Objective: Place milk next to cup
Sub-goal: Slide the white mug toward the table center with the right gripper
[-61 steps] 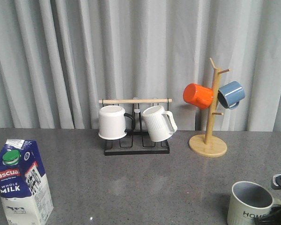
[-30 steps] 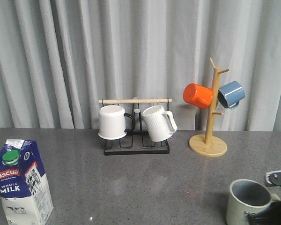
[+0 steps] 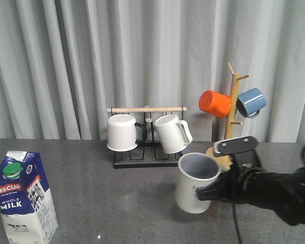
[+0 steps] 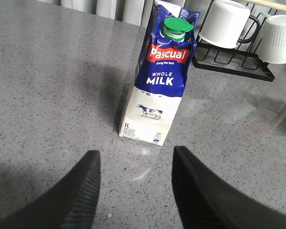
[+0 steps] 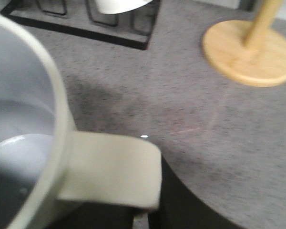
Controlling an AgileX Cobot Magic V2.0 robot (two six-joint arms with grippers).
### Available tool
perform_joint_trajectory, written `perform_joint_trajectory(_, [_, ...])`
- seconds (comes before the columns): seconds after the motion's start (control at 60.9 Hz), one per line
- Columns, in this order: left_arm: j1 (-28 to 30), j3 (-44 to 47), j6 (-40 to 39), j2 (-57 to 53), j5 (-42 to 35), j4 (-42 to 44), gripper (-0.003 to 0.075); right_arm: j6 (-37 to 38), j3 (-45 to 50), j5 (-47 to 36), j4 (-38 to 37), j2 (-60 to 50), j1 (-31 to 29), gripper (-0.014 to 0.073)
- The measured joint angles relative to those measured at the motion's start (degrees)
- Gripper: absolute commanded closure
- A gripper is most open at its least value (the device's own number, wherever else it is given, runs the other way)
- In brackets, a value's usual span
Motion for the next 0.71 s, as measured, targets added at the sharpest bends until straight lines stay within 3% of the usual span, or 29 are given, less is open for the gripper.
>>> perform_joint_trajectory(0.394, [0.0, 0.0, 0.0, 0.0, 0.0, 0.0, 0.0372, 0.0, -8.3, 4.2, 2.1, 13.2, 6.0, 0.0556])
perform_joint_trajectory(0.558, [0.0, 0.0, 0.0, 0.0, 0.2, 0.0, 0.0372, 0.0, -8.6, 4.7, 2.4, 13.3, 6.0, 0.0452])
perform_joint_trajectory(0.706, [0.0, 0.0, 0.0, 0.0, 0.5, 0.0, 0.0372, 0.0, -8.8, 6.2, 2.5, 13.3, 6.0, 0.0307])
